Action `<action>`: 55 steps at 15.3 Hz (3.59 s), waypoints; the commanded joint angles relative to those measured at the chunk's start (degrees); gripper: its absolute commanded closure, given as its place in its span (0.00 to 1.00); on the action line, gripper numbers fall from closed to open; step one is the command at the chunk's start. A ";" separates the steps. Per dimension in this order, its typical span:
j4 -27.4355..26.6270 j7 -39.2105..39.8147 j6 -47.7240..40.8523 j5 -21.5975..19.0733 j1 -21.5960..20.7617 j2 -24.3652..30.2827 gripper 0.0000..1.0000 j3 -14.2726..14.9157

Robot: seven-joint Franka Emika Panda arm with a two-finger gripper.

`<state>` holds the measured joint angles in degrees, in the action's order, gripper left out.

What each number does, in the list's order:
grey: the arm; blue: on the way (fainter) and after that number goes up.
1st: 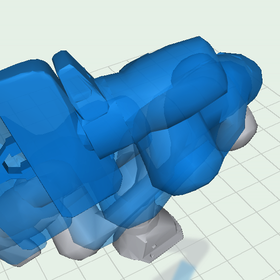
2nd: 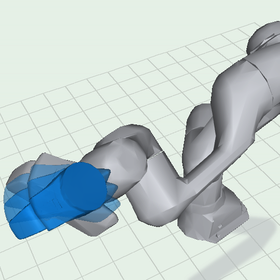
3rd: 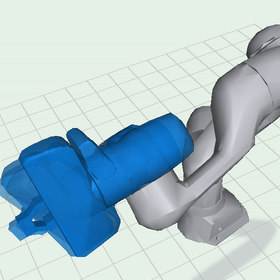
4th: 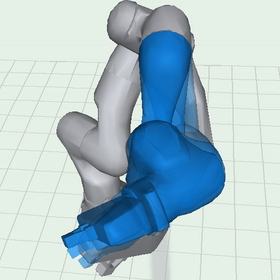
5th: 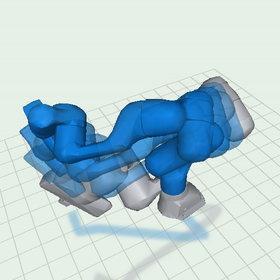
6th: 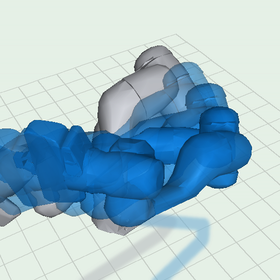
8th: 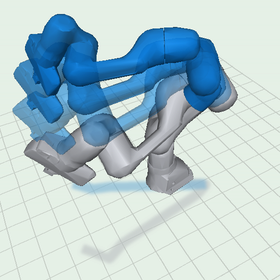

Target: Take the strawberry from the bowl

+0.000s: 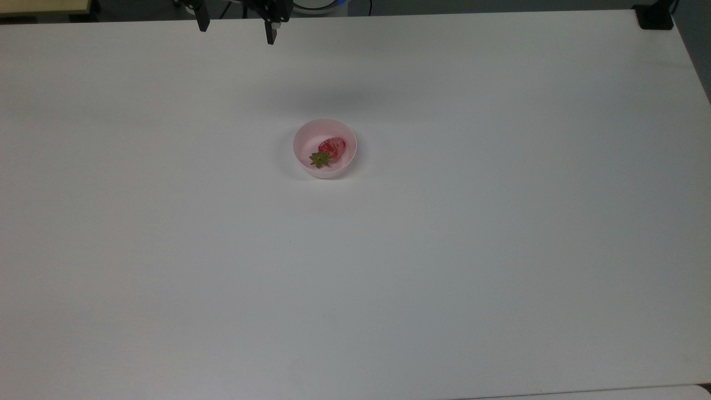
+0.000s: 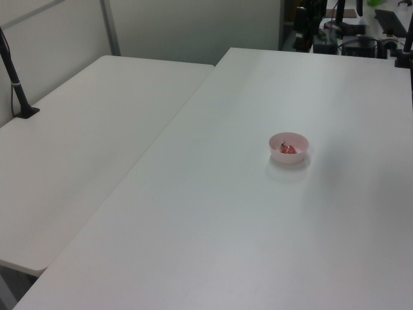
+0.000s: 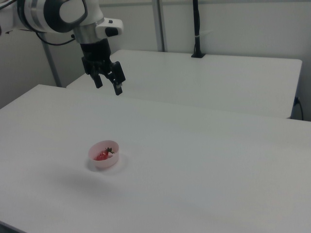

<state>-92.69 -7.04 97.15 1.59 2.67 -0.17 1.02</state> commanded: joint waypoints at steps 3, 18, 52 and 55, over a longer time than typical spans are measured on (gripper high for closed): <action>-0.38 1.06 0.76 -1.24 -1.00 0.52 0.00 1.09; -3.89 31.18 -0.82 -0.10 -1.35 -0.27 0.00 0.40; -16.47 -16.69 23.53 -1.59 -7.68 -18.91 0.36 -3.48; -16.29 -16.17 23.00 -1.59 -7.33 -18.47 0.58 -3.48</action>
<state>-107.67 -22.92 118.88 0.94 -4.67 -19.94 -2.62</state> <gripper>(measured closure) 0.414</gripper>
